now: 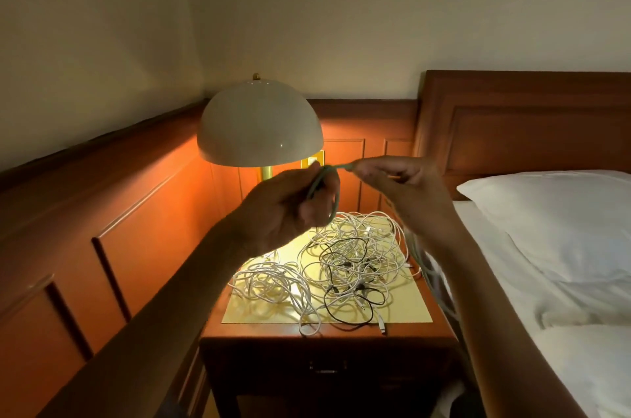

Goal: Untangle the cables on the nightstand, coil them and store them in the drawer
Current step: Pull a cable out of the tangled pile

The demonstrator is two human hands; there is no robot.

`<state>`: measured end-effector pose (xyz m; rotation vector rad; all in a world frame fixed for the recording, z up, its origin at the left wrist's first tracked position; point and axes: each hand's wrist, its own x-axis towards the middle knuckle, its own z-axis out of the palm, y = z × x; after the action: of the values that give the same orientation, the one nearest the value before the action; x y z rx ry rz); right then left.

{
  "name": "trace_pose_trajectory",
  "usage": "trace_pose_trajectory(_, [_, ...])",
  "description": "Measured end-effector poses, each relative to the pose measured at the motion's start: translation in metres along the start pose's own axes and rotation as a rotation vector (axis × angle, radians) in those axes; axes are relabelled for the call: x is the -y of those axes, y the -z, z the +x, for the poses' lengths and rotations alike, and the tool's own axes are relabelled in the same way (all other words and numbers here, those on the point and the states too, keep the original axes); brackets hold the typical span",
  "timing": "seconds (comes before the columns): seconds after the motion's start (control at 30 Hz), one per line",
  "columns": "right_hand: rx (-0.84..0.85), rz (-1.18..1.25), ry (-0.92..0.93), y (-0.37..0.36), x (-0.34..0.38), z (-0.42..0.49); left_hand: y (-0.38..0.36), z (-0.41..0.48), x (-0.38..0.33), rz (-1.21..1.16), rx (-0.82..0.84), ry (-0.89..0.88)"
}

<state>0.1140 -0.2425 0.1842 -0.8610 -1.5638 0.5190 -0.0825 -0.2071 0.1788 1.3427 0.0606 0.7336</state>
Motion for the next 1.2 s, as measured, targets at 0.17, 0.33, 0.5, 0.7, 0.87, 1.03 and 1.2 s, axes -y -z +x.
trace_pose_trajectory(0.17, [0.015,-0.025,-0.128,-0.039,-0.015,-0.017,-0.015,0.022,0.002,-0.483,-0.342,-0.330])
trace_pose_trajectory(0.33, [0.115,-0.383,-0.056,-0.039,-0.018,-0.024,0.013,0.037,0.017,0.683,-0.741,-0.451])
trace_pose_trajectory(0.5, [0.111,-0.636,0.145,-0.006,-0.009,-0.004,0.027,0.023,0.024,1.519,-0.461,-0.337])
trace_pose_trajectory(0.7, [0.177,-0.410,0.274,0.025,-0.026,0.021,0.015,0.002,0.001,0.515,-0.027,0.170])
trace_pose_trajectory(0.87, [-0.011,-0.124,0.108,-0.014,-0.037,0.008,-0.012,0.024,-0.006,-0.474,-0.296,-0.120])
trace_pose_trajectory(1.03, [0.100,-0.266,-0.032,-0.039,-0.047,-0.011,0.011,0.056,0.015,0.077,-0.735,-0.426])
trace_pose_trajectory(1.2, [0.200,-0.669,0.107,-0.018,-0.047,-0.012,0.041,0.047,0.041,1.438,-0.718,-0.493])
